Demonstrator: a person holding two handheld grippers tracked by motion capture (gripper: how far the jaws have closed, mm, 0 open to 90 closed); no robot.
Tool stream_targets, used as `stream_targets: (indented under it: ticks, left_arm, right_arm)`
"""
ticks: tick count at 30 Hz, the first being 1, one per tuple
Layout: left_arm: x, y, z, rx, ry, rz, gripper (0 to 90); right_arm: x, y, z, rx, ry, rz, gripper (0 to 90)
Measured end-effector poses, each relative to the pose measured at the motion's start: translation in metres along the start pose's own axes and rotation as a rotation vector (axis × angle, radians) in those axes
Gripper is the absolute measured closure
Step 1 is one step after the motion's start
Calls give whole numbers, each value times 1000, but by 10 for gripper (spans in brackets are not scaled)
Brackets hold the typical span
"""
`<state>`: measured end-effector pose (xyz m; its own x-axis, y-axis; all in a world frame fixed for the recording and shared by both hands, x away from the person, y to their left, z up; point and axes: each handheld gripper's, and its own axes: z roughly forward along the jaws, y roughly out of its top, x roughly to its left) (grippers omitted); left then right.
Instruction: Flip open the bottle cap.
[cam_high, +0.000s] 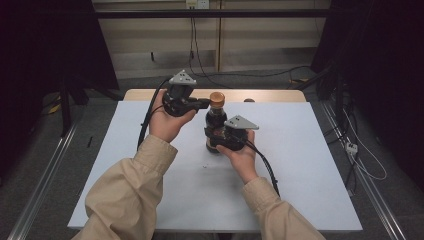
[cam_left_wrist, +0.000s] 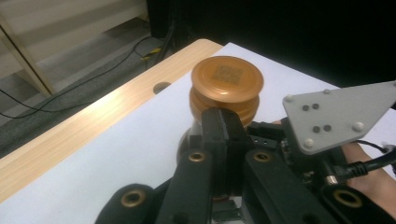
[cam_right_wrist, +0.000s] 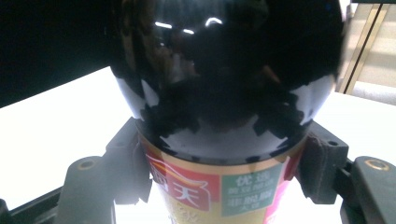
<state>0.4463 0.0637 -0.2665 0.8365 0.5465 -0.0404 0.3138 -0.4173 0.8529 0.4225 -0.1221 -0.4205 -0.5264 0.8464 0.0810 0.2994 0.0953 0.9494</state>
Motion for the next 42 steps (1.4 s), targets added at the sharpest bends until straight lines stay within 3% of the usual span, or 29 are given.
stream_targets:
  ticks: [25,35,42]
  left_arm:
    - [-8,4,1,-6,40,-3,900]
    - [-11,11,9,2,14,-19,900]
    - [-11,14,9,17,31,-4,900]
  right_arm:
    - [0,-1,0,1,-12,9,316]
    - [-4,-1,-3,2,-14,34,321]
    - [-3,-2,-2,0,-23,23,323]
